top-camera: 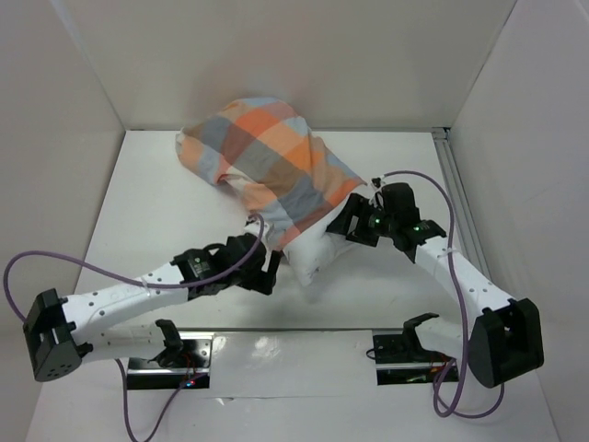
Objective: Put the pillow into the pillowcase
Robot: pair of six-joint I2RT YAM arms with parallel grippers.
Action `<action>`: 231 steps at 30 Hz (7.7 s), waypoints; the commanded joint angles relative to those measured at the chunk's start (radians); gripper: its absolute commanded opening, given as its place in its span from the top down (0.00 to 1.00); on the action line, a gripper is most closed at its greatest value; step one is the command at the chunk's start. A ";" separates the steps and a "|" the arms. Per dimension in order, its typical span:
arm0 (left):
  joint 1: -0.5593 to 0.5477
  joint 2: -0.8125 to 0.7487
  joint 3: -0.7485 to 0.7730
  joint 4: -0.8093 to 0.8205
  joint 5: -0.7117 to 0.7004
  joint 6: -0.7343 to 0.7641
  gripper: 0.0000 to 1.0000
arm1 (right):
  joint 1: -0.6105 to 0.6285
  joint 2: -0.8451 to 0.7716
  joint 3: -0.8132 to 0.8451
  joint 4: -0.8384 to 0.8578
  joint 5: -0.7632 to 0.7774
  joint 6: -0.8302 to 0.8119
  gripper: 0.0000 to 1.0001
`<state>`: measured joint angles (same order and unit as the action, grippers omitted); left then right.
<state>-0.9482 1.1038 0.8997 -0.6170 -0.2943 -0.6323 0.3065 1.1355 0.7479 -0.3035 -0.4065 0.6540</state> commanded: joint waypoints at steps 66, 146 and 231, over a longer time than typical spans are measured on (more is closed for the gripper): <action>-0.001 0.369 -0.212 0.737 -0.212 0.019 0.18 | -0.165 -0.002 0.268 -0.236 0.275 -0.169 0.01; 0.816 0.239 0.065 0.005 -0.353 -0.440 1.00 | 0.439 0.486 -0.051 0.747 0.584 -0.265 0.49; 1.227 0.561 1.495 0.255 1.175 -0.501 1.00 | -0.504 0.446 1.531 0.105 -0.248 0.038 1.00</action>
<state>0.1661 1.7412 2.3524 -0.5938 0.8661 -0.9836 -0.0021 1.7538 2.3375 -0.6060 -0.5934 0.4908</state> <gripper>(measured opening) 0.039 0.011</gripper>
